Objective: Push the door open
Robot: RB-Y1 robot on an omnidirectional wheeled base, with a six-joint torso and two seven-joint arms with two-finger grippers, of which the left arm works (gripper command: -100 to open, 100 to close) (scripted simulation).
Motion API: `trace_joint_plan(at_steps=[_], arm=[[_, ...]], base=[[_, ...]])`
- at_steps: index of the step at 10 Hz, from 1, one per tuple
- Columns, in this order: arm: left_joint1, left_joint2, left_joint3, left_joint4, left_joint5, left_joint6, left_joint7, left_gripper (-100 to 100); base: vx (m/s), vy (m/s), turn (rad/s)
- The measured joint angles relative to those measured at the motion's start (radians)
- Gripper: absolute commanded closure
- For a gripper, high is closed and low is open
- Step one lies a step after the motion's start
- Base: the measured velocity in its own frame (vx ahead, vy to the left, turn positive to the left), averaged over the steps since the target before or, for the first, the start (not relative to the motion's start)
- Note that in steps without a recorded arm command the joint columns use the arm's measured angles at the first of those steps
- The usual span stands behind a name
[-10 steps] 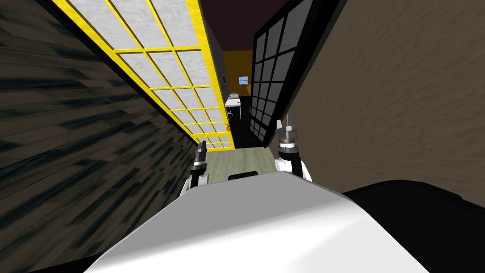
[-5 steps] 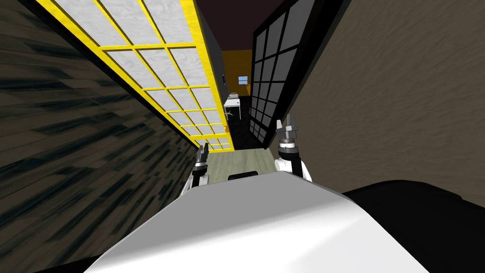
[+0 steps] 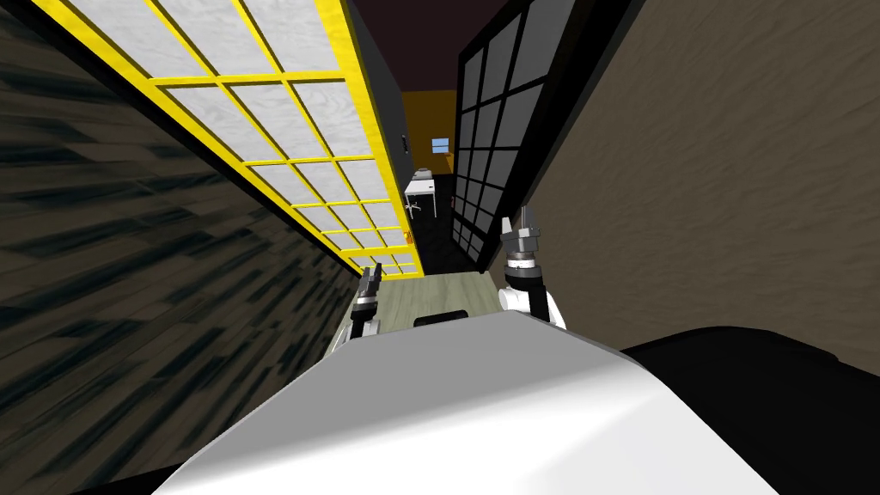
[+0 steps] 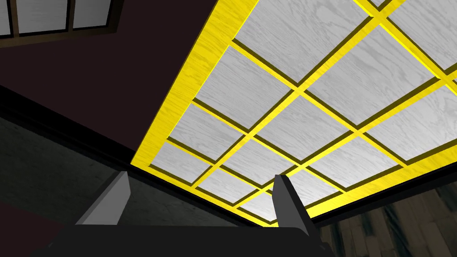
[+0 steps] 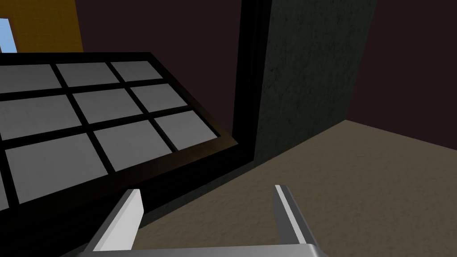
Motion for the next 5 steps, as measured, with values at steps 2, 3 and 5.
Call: trace_joint_plan(at_steps=[2, 3, 5], arm=[[-0.007, 0.008, 0.003, 0.043, -0.003, -0.012, -0.031, -100], [-0.011, 0.011, 0.003, 0.060, -0.004, -0.015, -0.047, -100], [-0.020, 0.015, 0.004, 0.102, -0.008, -0.025, -0.080, -100]], base=[[0.099, -0.028, -0.009], [0.098, -0.031, -0.007], [0.093, -0.032, -0.006]])
